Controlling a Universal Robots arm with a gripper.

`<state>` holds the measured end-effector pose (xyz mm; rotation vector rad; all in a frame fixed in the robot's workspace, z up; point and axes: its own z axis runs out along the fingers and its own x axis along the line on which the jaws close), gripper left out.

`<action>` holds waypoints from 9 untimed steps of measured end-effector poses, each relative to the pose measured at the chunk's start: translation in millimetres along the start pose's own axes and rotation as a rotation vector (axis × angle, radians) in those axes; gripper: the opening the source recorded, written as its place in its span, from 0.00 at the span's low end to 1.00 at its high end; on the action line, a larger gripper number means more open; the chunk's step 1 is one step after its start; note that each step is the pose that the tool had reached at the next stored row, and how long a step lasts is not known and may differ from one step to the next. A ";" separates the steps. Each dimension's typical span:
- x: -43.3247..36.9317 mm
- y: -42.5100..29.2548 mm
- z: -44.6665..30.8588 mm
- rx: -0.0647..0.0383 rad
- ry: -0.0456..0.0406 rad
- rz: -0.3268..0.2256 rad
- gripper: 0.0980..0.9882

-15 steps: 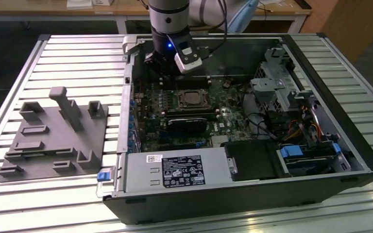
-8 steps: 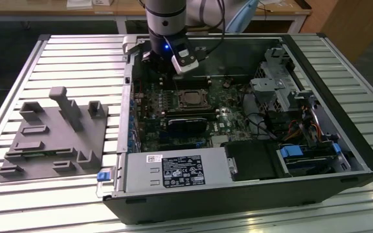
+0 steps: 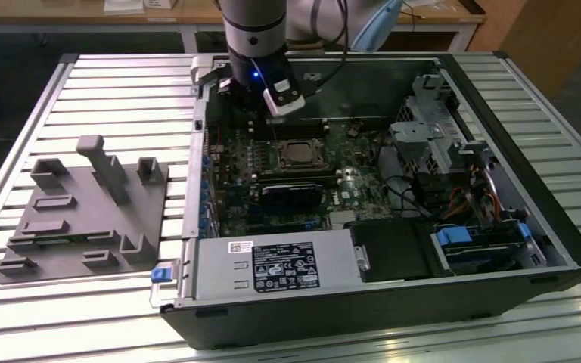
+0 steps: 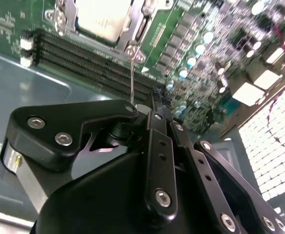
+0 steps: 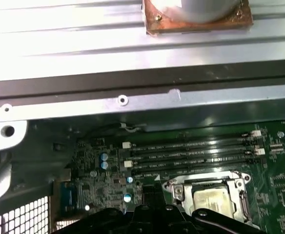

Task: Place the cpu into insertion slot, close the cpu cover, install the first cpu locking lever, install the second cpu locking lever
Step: 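Install the first cpu locking lever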

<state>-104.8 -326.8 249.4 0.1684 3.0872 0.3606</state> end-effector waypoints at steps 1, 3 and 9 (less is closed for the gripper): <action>0.0 0.0 0.1 -0.011 0.0012 0.000 0.01; 0.0 -0.1 0.2 -0.028 0.0031 0.001 0.01; -1.5 0.1 0.5 -0.038 0.0040 0.001 0.01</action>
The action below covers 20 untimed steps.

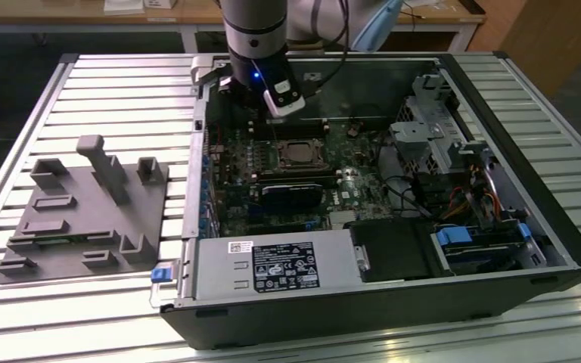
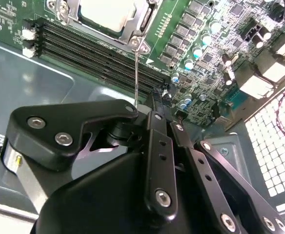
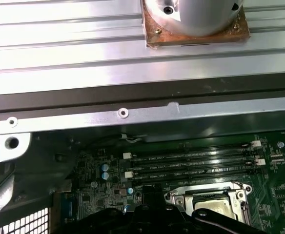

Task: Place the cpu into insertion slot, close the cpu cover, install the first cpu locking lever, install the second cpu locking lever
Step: 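Install the first cpu locking lever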

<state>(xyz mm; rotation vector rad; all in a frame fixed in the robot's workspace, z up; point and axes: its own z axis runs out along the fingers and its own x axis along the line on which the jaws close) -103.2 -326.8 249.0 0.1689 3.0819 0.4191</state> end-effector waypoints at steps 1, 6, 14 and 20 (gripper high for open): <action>-1.2 0.1 0.1 0.000 0.0000 0.000 0.01; -10.9 1.1 0.6 0.000 0.0000 0.000 0.01; -37.9 3.9 1.7 0.000 0.0007 0.000 0.01; -40.7 4.0 2.3 0.013 -0.0115 -0.003 0.01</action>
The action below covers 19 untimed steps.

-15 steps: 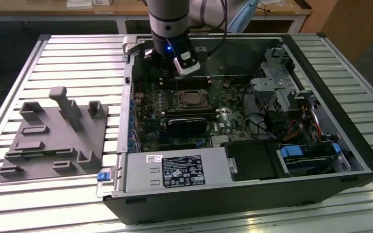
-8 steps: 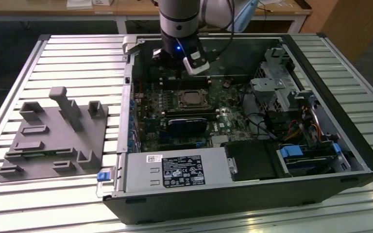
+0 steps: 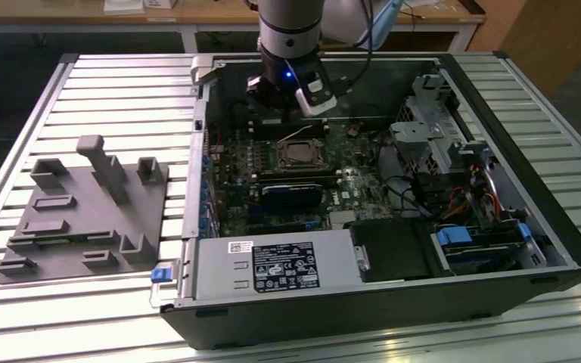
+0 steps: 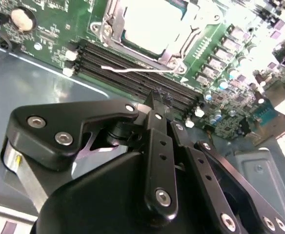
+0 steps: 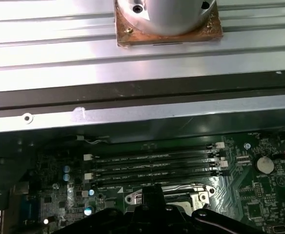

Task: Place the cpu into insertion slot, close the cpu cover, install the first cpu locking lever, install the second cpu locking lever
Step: 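Install the first cpu locking lever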

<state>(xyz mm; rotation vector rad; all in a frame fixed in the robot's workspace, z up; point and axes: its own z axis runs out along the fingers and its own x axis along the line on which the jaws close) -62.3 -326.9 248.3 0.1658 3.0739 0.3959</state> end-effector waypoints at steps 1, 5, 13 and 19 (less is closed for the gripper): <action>0.1 -0.1 0.2 0.003 -0.0097 -0.003 0.01; 0.4 -0.3 1.1 0.007 -0.0561 -0.015 0.01; 0.4 -1.2 4.5 -0.008 -0.1195 -0.031 0.01; 0.5 -2.3 9.2 -0.046 -0.1176 -0.026 0.01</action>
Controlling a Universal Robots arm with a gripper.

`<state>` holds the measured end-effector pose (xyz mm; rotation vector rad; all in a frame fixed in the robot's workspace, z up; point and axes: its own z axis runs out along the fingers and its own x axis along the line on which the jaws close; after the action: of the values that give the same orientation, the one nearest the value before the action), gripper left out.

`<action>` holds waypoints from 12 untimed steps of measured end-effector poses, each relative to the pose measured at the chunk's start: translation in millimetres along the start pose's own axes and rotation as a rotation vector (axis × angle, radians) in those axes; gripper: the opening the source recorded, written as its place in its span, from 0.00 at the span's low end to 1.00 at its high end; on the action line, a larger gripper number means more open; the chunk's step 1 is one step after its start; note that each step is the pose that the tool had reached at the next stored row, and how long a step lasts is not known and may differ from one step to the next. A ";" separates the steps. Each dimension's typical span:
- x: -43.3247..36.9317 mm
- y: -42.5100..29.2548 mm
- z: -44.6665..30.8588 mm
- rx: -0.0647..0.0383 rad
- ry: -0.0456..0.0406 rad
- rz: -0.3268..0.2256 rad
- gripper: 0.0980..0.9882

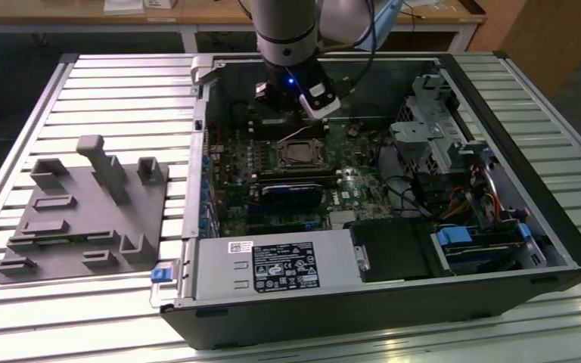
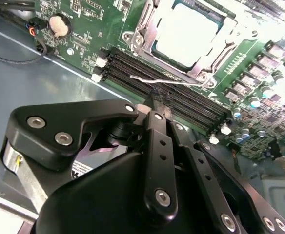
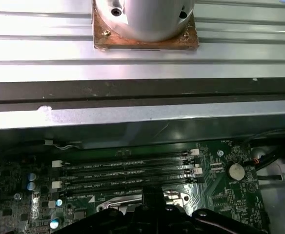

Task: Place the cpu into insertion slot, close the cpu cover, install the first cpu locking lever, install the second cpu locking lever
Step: 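Install the first cpu locking lever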

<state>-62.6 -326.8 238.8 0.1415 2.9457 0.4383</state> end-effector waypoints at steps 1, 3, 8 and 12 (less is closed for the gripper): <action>0.2 -0.4 1.3 -0.003 0.0001 0.000 0.01; 0.7 -1.3 4.0 -0.005 0.0003 0.001 0.01; 1.4 -3.0 9.2 -0.005 -0.0034 0.014 0.01; 2.0 -4.2 13.1 -0.003 -0.0091 0.032 0.01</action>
<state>-62.6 -326.9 224.9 0.1902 2.9375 0.4452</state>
